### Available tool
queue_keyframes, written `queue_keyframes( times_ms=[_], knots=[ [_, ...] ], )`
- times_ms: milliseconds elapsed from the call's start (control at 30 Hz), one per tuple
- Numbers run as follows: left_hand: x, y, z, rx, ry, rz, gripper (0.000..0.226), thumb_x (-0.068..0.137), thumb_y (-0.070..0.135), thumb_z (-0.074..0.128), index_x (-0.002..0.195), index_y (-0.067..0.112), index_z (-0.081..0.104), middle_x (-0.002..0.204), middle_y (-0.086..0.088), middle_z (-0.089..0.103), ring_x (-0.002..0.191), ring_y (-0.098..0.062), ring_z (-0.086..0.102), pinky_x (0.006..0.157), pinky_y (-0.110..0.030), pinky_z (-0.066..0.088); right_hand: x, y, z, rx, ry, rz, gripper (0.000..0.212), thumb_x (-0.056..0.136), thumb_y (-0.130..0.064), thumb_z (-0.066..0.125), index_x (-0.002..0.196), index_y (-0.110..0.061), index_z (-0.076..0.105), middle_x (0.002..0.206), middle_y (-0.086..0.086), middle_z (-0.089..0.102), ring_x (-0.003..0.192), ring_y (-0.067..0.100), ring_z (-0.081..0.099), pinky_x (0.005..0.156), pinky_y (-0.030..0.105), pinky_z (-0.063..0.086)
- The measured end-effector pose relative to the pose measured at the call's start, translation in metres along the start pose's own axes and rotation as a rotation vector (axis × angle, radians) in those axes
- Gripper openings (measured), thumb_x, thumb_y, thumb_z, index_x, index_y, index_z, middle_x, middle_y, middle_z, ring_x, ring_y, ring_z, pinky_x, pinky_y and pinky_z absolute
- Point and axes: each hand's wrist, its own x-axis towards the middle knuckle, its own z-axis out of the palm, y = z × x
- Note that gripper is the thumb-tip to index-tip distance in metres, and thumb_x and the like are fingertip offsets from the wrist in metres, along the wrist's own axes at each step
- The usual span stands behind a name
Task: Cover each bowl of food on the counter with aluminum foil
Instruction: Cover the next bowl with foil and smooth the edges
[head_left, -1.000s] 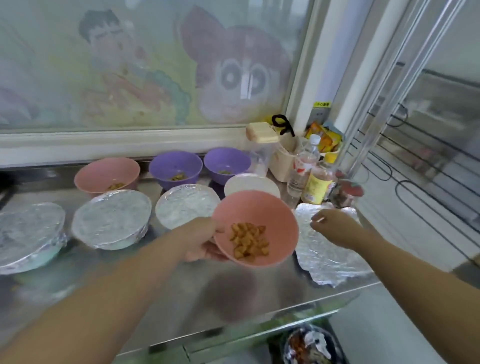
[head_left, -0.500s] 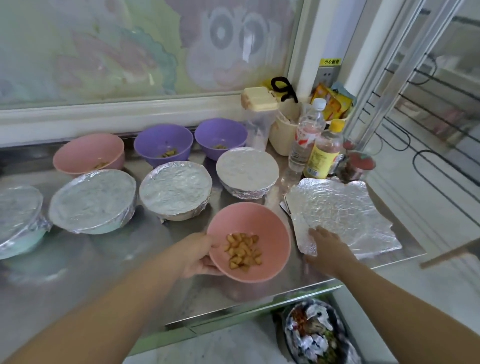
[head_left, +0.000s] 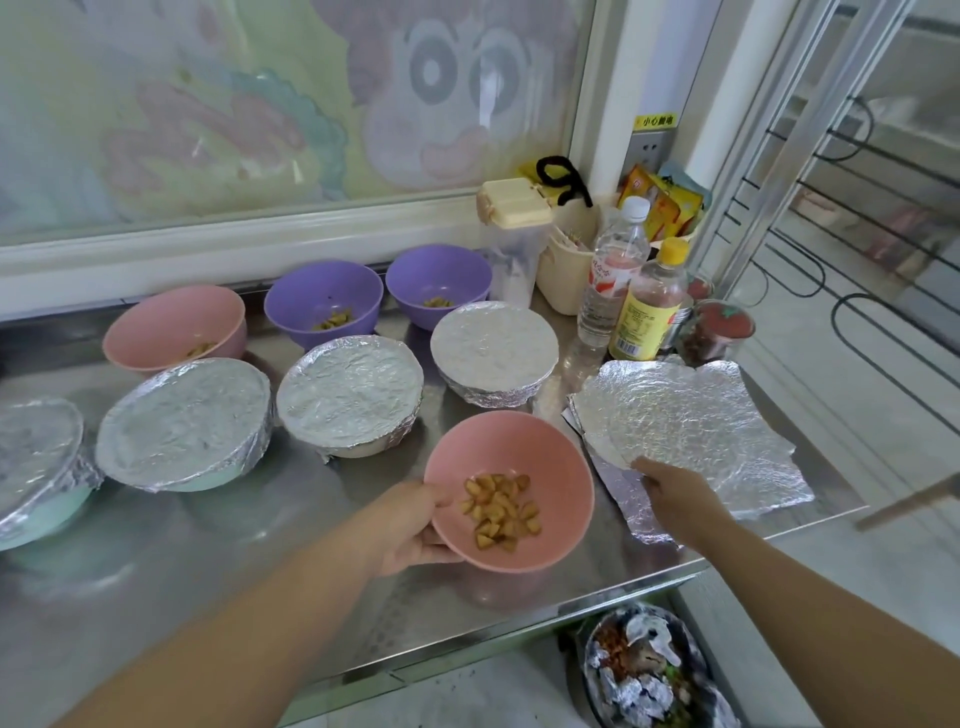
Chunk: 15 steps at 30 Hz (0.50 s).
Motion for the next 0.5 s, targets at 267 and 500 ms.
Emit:
queue_keyframes(
  times_ms=[267,500],
  knots=[
    [-0.006,0.003,0.008,0.001,-0.01,0.017,0.02,0.102,0.012,0.046,0.119,0.012,0.056,0.102,-0.015,0.075,0.092,-0.03,0.072,0.086,-0.048,0.057,-0.025,-0.012,-0.069,0.193,0.237,-0.062,0.041,0.108,-0.019,0.043,0.069,-0.03,0.044,0.061,0.001,0.052,0.059,0.022,0.049,0.055,0.027,0.035],
    [-0.026,0.032,-0.001,0.574,0.146,0.244,0.04,0.073,0.044,0.061,0.105,0.022,0.051,0.109,-0.001,0.066,0.102,-0.02,0.063,0.094,-0.043,0.053,-0.061,-0.053,-0.101,0.189,0.372,-0.215,0.028,0.104,-0.018,0.054,0.099,0.002,0.073,0.057,-0.006,0.06,0.05,0.004,0.051,0.048,0.011,0.036]
  ],
)
